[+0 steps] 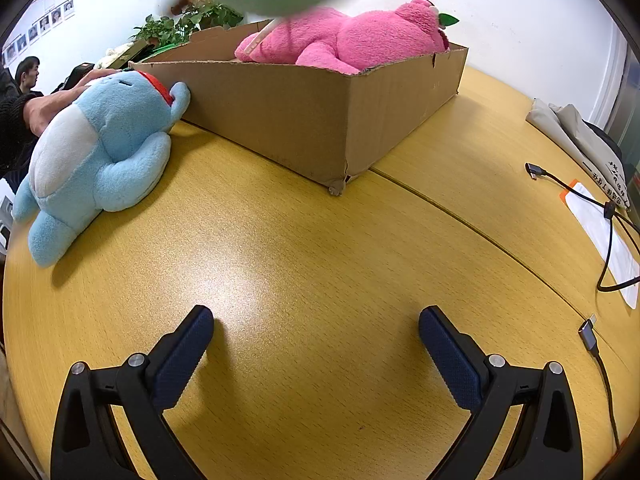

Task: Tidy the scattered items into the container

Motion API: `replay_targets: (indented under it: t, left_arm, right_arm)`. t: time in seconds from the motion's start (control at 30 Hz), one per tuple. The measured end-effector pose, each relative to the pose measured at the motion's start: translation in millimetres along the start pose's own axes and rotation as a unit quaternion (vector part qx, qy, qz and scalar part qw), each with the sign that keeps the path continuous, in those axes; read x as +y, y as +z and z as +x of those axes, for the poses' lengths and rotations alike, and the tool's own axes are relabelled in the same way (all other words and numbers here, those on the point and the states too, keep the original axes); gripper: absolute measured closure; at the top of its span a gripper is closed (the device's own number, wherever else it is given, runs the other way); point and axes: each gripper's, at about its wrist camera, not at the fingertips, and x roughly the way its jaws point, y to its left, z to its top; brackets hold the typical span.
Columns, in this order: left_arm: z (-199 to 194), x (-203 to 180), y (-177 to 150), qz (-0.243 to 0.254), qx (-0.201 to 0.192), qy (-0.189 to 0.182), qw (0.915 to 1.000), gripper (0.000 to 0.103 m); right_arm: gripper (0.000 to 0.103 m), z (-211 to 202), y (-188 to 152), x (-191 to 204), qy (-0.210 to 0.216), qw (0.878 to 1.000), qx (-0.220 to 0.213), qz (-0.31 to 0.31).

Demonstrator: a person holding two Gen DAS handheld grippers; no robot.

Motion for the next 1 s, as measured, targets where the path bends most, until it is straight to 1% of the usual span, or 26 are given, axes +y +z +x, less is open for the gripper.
replay_targets:
  t: [0.53,0.63,1.0]
  left_arm:
    - [2.1,3.1,3.4,0.0,0.0,0.0,1.0,0.0]
    - [-1.2,7.0,-2.9,-0.001,0.0,0.001,1.0,0.0]
    - [-1.1,7.5,-2.7,0.0,0.0,0.001,1.0,0.0]
  right_arm:
    - [0.0,-0.1,-0.1,-0.3,0.001,1.0,0.0,-0.001]
    - [0.0,-0.1,0.0,-0.4,0.001,1.0,0.0,-0.001]
    - [0.0,-0.1,-0.1,-0.7,0.001,1.0,0.0,-0.001]
